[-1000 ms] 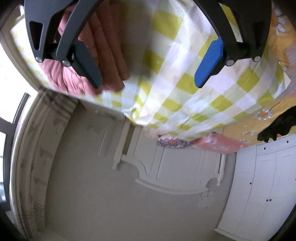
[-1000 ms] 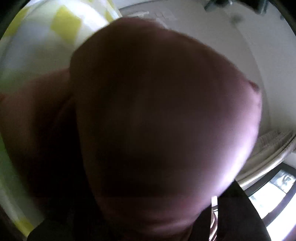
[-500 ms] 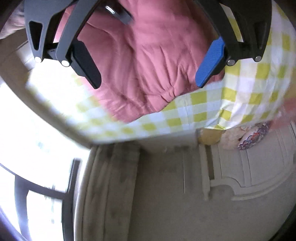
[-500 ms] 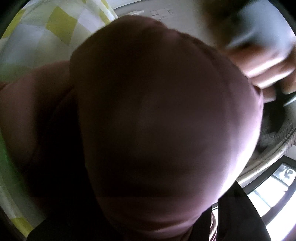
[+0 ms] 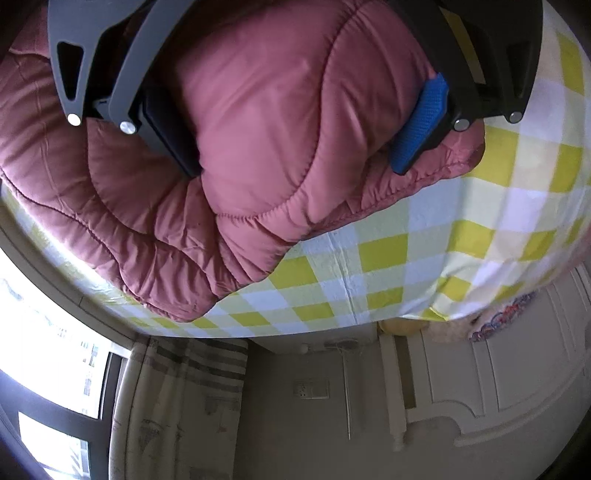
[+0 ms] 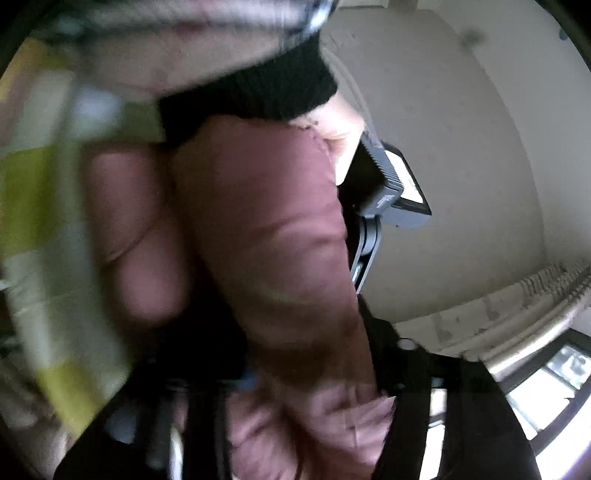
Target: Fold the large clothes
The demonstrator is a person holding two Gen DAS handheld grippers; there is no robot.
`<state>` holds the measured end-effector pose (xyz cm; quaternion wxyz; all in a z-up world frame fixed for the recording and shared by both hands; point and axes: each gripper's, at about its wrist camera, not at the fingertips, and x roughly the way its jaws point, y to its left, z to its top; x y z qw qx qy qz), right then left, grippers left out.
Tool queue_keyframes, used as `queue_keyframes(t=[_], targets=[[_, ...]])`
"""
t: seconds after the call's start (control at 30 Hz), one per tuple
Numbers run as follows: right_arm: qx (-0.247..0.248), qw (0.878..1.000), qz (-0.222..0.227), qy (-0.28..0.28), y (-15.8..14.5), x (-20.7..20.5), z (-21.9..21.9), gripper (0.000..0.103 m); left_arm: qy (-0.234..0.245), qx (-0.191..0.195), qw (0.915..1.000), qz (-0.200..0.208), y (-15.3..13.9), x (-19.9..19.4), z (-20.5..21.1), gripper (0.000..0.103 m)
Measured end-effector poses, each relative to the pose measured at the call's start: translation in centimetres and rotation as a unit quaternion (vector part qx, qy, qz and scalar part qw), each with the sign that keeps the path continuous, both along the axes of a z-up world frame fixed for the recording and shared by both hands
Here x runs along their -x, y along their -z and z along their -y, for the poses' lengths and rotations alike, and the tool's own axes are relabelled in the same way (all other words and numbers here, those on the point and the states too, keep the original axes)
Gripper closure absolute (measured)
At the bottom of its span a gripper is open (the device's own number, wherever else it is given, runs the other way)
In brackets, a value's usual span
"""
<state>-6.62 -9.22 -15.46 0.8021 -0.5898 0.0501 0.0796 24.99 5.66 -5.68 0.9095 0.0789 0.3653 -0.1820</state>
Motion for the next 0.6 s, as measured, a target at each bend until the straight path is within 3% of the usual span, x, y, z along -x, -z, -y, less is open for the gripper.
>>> queue_keyframes(t=[0.07, 0.1, 0.13, 0.17, 0.27, 0.3, 0.37, 0.4, 0.43, 0.47, 0.5, 0.53, 0.6], targets=[[-0.067, 0.994, -0.073, -0.041, -2.9, 1.3, 1.5, 0.019, -0.001, 0.002, 1.0000, 0.001, -0.2, -0.3, -0.7, 0.002], [-0.154, 0.976, -0.146, -0.058, -5.8, 1.5, 3.7, 0.019, -0.002, 0.003, 1.0000, 0.002, -0.4, -0.1, -0.7, 0.002], [-0.217, 0.956, -0.186, -0.063, -7.9, 1.2, 5.4, 0.019, -0.003, 0.004, 1.0000, 0.003, -0.4, 0.0, -0.7, 0.002], [-0.295, 0.927, -0.221, -0.065, -10.3, 0.3, 7.6, 0.019, -0.003, 0.004, 1.0000, 0.004, -0.4, 0.0, -0.7, 0.002], [-0.468, 0.846, -0.252, -0.038, -14.8, -3.5, 14.0, 0.019, -0.005, 0.003, 0.9999, 0.011, -0.4, 0.4, -0.7, 0.002], [-0.506, 0.825, -0.252, -0.018, -15.0, -5.0, 15.5, 0.019, -0.005, 0.003, 0.9999, 0.013, -0.4, 0.4, -0.7, 0.002], [-0.530, 0.805, -0.267, 0.013, -14.3, -7.6, 16.4, 0.019, -0.006, 0.002, 0.9998, 0.017, -0.5, 0.5, -0.7, 0.002], [-0.516, 0.805, -0.294, 0.020, -13.3, -8.7, 15.7, 0.019, -0.006, 0.002, 0.9998, 0.018, -0.5, 0.5, -0.7, 0.002], [-0.473, 0.822, -0.317, 0.027, -11.1, -9.4, 14.0, 0.018, -0.006, 0.002, 0.9998, 0.018, -0.6, 0.6, -0.7, 0.002], [-0.416, 0.859, -0.295, 0.037, -9.5, -9.2, 11.7, 0.017, -0.006, 0.000, 0.9998, 0.018, -0.6, 0.5, -0.7, 0.002], [-0.346, 0.904, -0.246, 0.042, -7.6, -8.1, 9.8, 0.017, -0.006, -0.002, 0.9998, 0.019, -0.6, 0.6, -0.7, 0.002], [-0.318, 0.920, -0.224, 0.046, -6.9, -7.4, 9.0, 0.017, -0.004, -0.012, 0.9997, 0.020, -0.9, 0.8, -0.6, 0.002], [-0.315, 0.919, -0.233, 0.050, -7.3, -7.5, 9.0, 0.017, -0.006, -0.059, 0.9981, 0.020, -1.8, 1.2, -0.1, 0.002]])
